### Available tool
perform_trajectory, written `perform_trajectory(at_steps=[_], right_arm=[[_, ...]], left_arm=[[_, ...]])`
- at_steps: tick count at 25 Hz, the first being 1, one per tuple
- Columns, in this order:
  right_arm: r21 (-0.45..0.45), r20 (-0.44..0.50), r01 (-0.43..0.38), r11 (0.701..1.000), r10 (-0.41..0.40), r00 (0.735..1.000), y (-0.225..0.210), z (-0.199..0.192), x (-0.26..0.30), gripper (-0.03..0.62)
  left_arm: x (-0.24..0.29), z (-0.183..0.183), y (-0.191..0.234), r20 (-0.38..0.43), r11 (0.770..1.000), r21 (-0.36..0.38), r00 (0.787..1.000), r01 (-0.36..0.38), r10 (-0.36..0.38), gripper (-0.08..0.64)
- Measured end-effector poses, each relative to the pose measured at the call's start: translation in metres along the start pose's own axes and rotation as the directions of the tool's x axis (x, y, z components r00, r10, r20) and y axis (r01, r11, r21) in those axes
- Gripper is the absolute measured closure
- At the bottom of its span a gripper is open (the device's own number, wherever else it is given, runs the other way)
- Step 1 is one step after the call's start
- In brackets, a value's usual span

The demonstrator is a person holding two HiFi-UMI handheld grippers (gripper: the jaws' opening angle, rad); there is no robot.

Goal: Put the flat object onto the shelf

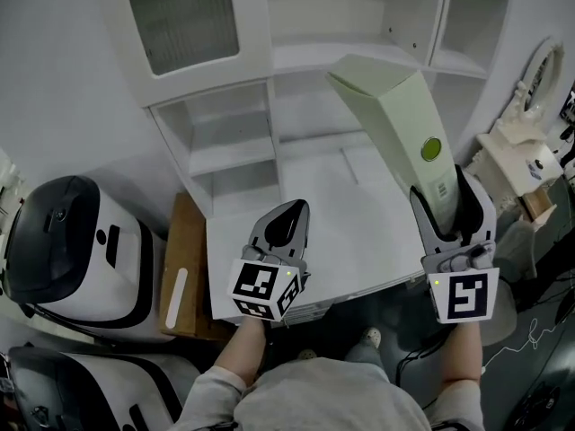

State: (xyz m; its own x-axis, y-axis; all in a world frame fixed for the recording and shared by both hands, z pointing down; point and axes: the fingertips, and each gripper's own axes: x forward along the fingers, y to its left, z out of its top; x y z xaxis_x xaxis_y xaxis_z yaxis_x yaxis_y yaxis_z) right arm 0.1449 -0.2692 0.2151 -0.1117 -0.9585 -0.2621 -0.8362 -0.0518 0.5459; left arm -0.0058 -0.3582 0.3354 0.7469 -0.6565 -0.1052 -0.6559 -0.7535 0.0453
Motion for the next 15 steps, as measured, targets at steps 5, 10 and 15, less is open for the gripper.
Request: perform_trajectory(at_steps=[5, 10, 15], right_arm=[[-0.222, 0.014, -0.04, 0.974, 0.044, 0.999, -0.015, 0.018, 0.017, 0.304], [-0.455, -0.023, -0.136, 0.88, 0.141, 0.99, -0.027, 0.019, 0.037, 0.304], [-0.594, 0.034, -0.13, 0.794, 0.187, 0.982, -0.038, 0.026, 0.058, 0.304]], left_arm=[[0.007, 0.001, 0.002, 0.004, 1.0, 0.0, 1.0, -0.03, 0.03, 0.546], [0.019, 0.007, 0.001, 0.023, 0.997, 0.002, 0.997, -0.078, 0.078, 0.546], [0.032, 0.009, 0.001, 0.035, 0.992, -0.001, 0.991, -0.129, 0.129, 0.546]])
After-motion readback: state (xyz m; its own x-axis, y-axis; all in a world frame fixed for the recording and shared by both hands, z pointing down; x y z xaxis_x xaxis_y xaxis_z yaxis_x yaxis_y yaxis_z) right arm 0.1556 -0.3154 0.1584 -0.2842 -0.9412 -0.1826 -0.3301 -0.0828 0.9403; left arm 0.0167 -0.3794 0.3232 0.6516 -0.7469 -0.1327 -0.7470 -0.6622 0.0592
